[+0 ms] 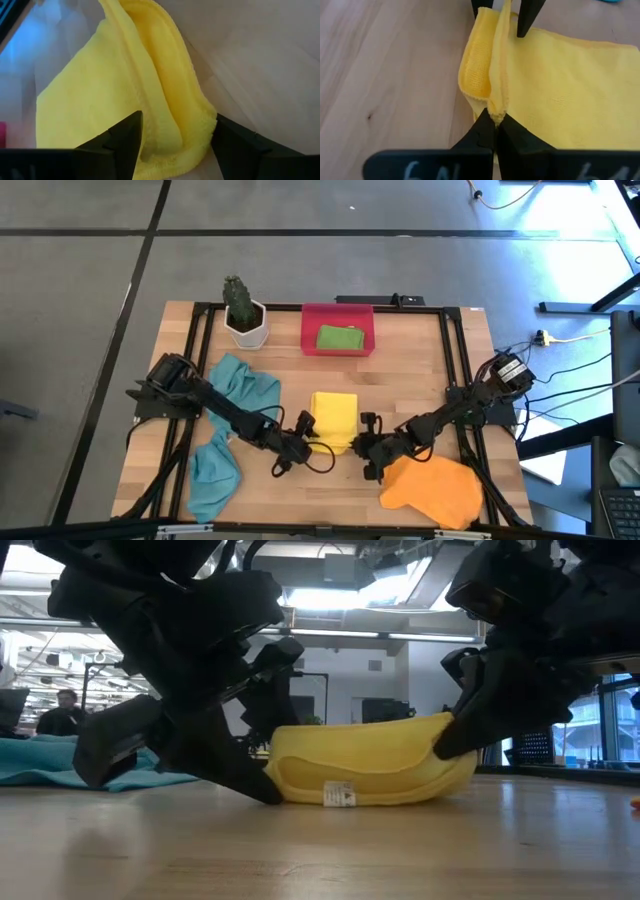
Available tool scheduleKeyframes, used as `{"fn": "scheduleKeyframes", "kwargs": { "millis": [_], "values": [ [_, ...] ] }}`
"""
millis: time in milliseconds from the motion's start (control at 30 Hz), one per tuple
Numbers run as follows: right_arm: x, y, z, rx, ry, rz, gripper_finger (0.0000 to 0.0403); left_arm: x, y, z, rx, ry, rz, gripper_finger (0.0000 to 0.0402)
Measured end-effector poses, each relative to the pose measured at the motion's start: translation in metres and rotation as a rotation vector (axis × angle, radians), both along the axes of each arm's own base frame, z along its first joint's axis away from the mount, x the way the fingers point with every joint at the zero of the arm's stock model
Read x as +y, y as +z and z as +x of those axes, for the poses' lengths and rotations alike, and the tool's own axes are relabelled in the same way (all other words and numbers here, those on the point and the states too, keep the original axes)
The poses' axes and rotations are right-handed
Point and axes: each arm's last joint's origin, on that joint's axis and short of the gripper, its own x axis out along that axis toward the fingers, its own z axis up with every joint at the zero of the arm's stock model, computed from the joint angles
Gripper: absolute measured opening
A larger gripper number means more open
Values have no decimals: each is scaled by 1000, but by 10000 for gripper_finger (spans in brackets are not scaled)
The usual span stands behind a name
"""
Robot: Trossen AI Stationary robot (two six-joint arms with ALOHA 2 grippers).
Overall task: Fold microfiber towels
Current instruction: Fold the yellow microfiber towel
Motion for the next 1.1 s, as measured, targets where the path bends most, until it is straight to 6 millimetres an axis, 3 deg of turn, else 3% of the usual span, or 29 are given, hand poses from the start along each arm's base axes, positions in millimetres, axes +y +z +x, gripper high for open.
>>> {"fn": "scheduleKeyframes", "kwargs": {
  "millis": [233, 533, 767, 1100],
  "values": [
    [0, 0, 0, 6, 10, 10, 2, 0, -6, 0, 10, -2, 40, 174],
    [1, 0, 0, 11, 24, 12, 2, -11, -8, -5, 24, -62, 73, 11],
    [6, 0, -1, 42, 118, 77, 4, -14, 3, -8, -5, -32, -5, 2],
    [24, 23, 10, 13, 238, 166, 2, -6, 56, -12, -50, -64, -330, 1]
  ]
}}
